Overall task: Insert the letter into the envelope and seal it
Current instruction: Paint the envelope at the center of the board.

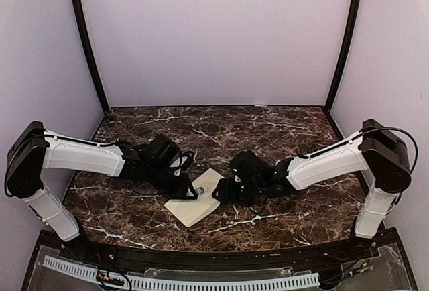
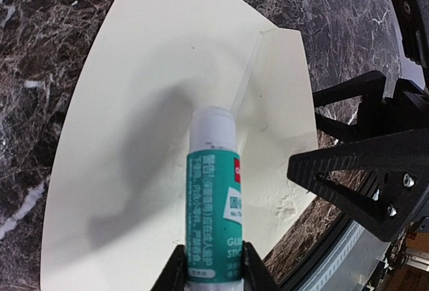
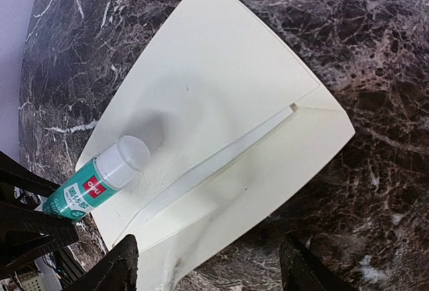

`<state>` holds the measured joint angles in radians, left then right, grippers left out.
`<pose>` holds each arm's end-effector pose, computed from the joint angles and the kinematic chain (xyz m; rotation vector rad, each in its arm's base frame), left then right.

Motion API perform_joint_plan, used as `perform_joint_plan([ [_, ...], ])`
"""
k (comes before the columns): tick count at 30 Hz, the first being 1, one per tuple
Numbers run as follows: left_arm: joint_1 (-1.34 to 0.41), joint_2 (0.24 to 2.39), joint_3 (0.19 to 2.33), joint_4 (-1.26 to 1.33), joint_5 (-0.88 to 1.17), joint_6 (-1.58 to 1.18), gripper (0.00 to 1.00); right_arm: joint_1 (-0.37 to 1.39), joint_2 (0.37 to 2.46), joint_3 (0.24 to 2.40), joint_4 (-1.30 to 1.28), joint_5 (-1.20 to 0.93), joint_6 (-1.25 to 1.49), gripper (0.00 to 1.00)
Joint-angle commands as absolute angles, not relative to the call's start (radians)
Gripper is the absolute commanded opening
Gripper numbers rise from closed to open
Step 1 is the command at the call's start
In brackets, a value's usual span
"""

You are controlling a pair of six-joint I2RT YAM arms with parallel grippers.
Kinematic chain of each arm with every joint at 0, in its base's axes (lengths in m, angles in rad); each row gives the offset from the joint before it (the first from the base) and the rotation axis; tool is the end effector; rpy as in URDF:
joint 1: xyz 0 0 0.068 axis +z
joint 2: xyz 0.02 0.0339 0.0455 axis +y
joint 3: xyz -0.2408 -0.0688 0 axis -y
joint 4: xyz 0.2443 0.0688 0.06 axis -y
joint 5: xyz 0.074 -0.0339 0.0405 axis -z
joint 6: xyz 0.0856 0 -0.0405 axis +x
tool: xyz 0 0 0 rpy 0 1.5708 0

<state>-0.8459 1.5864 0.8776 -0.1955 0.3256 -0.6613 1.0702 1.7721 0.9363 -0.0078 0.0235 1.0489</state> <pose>0.2077 -0.2758 0.1189 0.4030 2.6827 -0.9660 0.1854 0.3347 0.0892 -0.0163 2.6357 0.8595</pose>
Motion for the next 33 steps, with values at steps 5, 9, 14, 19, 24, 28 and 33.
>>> perform_joint_plan([
  [5,-0.839,1.634,0.939,-0.194,0.332,-0.622,0.0,1.043,1.829,0.992,-0.063,0.053,1.043,0.51],
  [9,-0.839,1.661,0.96,-0.196,0.333,-0.618,0.0,1.039,1.844,1.006,-0.085,0.063,1.041,0.31],
  [14,-0.837,1.698,0.988,-0.21,0.317,-0.611,0.0,1.038,1.847,1.007,-0.088,0.064,1.047,0.13],
  [19,-0.838,1.715,0.993,-0.228,0.284,-0.619,0.0,1.038,1.85,1.009,-0.095,0.067,1.052,0.02],
  [24,-0.837,1.727,0.997,-0.227,0.275,-0.62,0.0,1.038,1.858,1.01,-0.096,0.065,1.052,0.0],
  [28,-0.838,1.732,0.994,-0.239,0.276,-0.618,0.0,1.037,1.859,1.015,-0.102,0.068,1.054,0.0],
  [33,-0.837,1.712,0.961,-0.249,0.289,-0.611,0.0,1.037,1.864,1.018,-0.107,0.075,1.055,0.0],
])
